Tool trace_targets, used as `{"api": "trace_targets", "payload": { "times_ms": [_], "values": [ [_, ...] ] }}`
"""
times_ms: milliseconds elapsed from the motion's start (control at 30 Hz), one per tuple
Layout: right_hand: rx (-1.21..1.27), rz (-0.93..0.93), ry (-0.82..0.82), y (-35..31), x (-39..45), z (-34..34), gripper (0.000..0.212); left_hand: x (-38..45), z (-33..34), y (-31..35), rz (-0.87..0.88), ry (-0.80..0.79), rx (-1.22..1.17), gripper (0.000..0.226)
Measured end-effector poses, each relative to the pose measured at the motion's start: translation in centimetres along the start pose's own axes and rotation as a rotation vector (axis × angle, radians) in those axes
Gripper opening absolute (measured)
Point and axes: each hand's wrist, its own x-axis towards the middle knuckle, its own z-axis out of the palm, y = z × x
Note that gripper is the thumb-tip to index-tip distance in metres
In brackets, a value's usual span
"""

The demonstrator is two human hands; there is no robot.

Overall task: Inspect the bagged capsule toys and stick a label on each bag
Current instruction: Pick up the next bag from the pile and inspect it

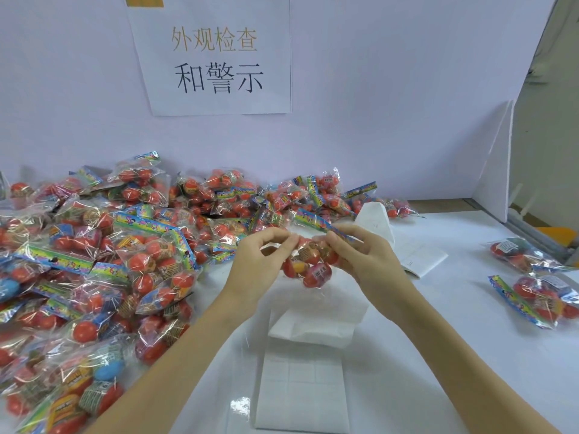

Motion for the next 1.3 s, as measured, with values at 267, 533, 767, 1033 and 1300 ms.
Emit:
{"api": "trace_targets", "payload": {
  "times_ms": [267, 533, 767, 1033, 1300],
  "values": [
    [-0.084, 0.014, 0.018, 0.4, 0.0, 0.2, 0.029, -0.4, 0.4, 0.2, -0.053, -0.118, -0.061, 0.012],
    [-0.052, 0.049, -0.152, -0.1, -0.4, 0.4, 0.043, 0.2, -0.3, 0.4, -0.092, 0.057, -0.201, 0.013],
    [-0.323, -0.023, -0.102, 0.1, -0.5, 0.3, 0.028, 0.2, -0.9, 0.7, -0.039, -0.144, -0.028, 0.025],
    [-0.220, -0.073, 0.031, 0.0, -0.3, 0.1, 0.027, 0.4, -1.0, 0.7, -0.119, 0.023, -0.240, 0.032],
    [-0.523, -0.328, 0.110, 0.5, -0.4, 0.3, 0.048, 0.1, -0.8, 0.4, -0.040, 0.054, -0.217, 0.027]
  ]
}}
